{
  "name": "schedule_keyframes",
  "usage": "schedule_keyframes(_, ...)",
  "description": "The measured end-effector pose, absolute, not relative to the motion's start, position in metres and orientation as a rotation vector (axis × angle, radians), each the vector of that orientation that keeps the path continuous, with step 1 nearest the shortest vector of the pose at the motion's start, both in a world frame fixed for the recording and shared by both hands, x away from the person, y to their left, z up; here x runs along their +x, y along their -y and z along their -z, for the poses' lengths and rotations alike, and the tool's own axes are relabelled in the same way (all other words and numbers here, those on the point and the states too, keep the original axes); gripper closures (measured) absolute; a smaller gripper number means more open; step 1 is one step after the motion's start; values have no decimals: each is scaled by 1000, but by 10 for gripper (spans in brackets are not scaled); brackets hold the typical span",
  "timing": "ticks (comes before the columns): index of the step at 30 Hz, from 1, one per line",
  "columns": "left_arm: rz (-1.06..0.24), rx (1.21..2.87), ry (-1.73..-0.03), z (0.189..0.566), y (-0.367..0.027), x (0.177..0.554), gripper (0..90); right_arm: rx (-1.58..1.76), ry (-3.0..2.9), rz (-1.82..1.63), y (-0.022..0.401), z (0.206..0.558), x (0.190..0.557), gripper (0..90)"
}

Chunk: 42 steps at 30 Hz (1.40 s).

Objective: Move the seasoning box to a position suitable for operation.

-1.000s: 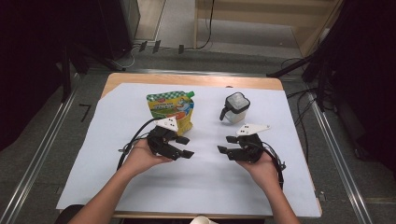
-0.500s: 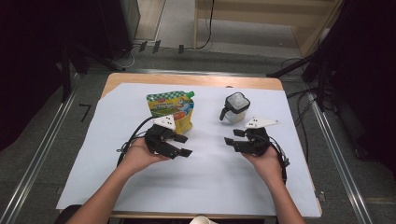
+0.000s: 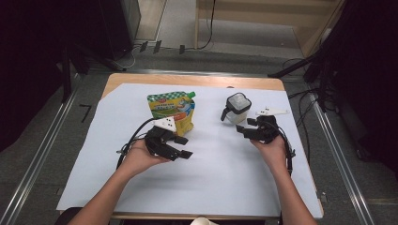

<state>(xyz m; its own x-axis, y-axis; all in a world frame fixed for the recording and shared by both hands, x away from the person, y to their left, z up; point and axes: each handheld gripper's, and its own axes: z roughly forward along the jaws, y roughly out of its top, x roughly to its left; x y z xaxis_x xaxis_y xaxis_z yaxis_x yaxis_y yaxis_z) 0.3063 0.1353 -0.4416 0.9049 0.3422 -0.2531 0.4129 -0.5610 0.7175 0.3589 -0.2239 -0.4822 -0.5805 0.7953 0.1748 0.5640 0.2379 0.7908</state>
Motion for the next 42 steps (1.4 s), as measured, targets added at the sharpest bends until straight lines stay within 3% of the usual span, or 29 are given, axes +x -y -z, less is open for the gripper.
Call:
schedule_keyframes(9,94,2216,-538,442,-137,302,405,1317,-2202,-1252,226,489,388,214)
schedule_keyframes(26,92,2214,-568,449,-141,290,409,1282,-2146,-1213,209,505,420,148)
schedule_keyframes(42,79,2204,-609,450,-152,283,411,1279,-2064,-1228,194,513,432,140)
